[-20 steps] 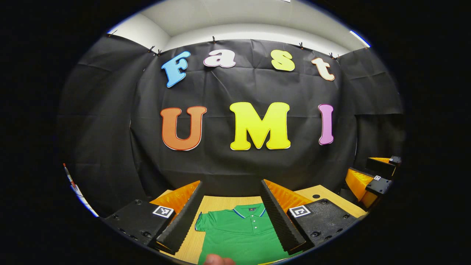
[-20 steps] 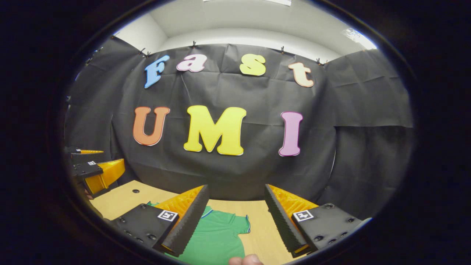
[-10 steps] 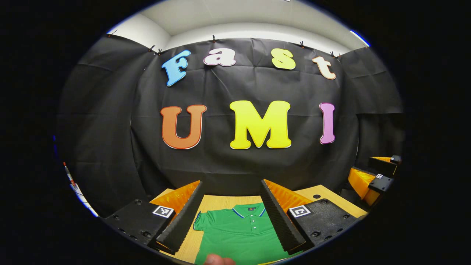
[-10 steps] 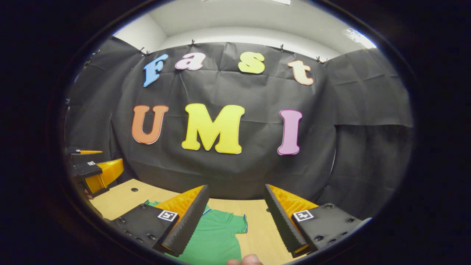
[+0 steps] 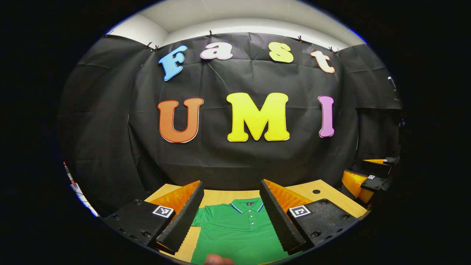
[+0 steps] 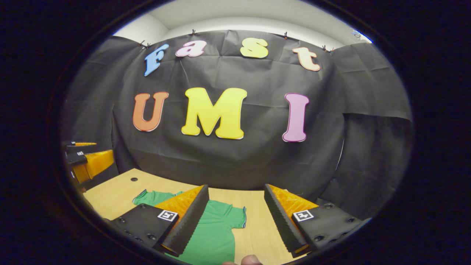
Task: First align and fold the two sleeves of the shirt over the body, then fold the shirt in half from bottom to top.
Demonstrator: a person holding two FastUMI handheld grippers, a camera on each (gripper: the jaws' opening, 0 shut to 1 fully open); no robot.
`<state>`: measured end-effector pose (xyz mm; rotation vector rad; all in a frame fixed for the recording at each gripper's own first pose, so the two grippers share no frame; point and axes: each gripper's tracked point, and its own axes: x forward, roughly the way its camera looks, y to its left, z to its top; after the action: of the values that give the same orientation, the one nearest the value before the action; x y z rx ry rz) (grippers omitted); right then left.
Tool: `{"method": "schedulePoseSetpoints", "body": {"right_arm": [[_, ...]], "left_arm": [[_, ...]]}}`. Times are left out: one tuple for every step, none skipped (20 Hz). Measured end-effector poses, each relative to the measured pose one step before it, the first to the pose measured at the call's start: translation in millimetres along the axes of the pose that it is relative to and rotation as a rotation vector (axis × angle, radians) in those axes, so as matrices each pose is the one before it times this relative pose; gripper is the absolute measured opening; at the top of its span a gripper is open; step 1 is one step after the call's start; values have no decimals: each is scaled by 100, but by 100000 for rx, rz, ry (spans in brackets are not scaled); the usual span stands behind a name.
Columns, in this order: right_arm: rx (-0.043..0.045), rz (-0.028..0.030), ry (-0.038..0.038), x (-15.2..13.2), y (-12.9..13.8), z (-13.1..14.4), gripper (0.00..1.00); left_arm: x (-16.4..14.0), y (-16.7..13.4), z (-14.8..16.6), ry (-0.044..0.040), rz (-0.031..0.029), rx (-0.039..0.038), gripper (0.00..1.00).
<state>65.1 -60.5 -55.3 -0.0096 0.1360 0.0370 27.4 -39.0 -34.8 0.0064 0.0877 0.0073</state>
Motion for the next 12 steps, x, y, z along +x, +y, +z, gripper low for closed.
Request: {"method": "schedulePoseSetpoints", "body": {"right_arm": [[-326, 224, 1462, 781, -464, -772, 98], [-277, 52, 1425, 970, -483, -794, 98], [-283, 378, 1614, 975, -365, -735, 98], [-25, 889, 2104, 1161, -320, -959, 98], [353, 1067, 2297, 1193, -231, -947, 98], [344, 654, 2776, 1308, -374, -1038, 97], [635, 503, 3128, 1306, -411, -1027, 98], [666, -33, 3215, 1335, -491, -1086, 98], [658, 590, 3178, 1429, -347, -975, 98], [-62, 1186, 3142, 1338, -194, -968, 98], [-739, 1103, 2646, 1441, -184, -806, 98], [-684, 1114, 3343, 1331, -216, -965, 98]], "left_arm": [[6, 28, -199, 533, 405, 499, 98], [91, -133, -113, 229, 177, 396, 98], [17, 16, -60, 72, 402, 262, 98], [41, 82, -64, 268, 509, 167, 98], [72, 135, -340, 748, 923, 361, 98], [61, 158, -275, 1041, 1057, 431, 98], [76, 89, -305, 923, 1027, 275, 98], [83, -3, -213, 748, 762, 134, 98], [-94, 53, -292, 718, 769, 152, 98], [39, 81, -245, 583, 925, 301, 98], [119, 107, -165, 872, 1036, 334, 98], [49, 126, -273, 839, 985, 160, 98]]}}
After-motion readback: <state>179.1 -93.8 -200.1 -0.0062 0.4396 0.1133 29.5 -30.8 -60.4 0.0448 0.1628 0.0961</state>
